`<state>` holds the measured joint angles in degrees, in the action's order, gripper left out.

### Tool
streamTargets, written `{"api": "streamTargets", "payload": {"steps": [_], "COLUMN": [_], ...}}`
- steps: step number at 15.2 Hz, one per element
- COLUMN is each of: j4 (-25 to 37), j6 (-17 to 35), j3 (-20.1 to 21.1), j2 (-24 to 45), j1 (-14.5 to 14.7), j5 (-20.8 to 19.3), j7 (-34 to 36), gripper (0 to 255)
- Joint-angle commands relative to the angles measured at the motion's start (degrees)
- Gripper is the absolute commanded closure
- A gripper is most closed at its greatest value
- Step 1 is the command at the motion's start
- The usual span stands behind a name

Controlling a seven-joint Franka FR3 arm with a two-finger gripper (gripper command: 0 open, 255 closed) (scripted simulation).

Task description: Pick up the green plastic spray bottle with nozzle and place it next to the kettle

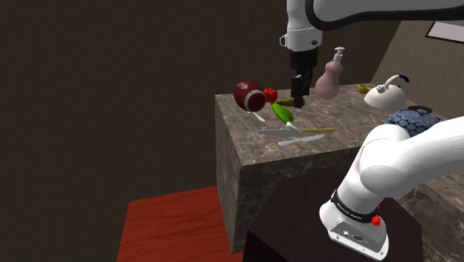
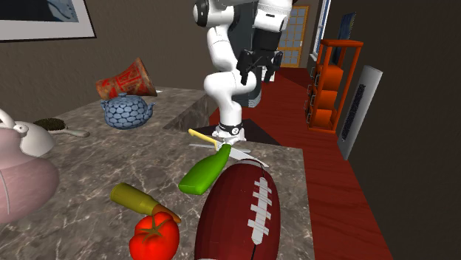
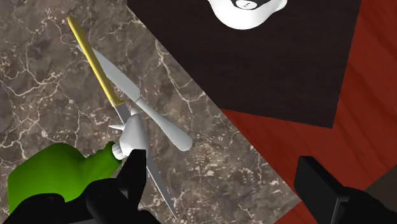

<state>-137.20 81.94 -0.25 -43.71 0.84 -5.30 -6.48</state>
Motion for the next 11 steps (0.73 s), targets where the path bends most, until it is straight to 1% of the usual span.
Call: {"api": "streamTargets", "payload": {"steps": [1,6,11], "j4": [0.0,-6.87,-12.76], "j6": [0.0,12.22,25.2], "j3": [0.0,-4.2,-8.66], "j2": [0.0,0.42,2.54], "j1": [0.0,-4.88,-9.7], "j5": [0.0,-0.13,-0.11], "j7": [0.0,4.96,9.3], "gripper": [0,0,0]}}
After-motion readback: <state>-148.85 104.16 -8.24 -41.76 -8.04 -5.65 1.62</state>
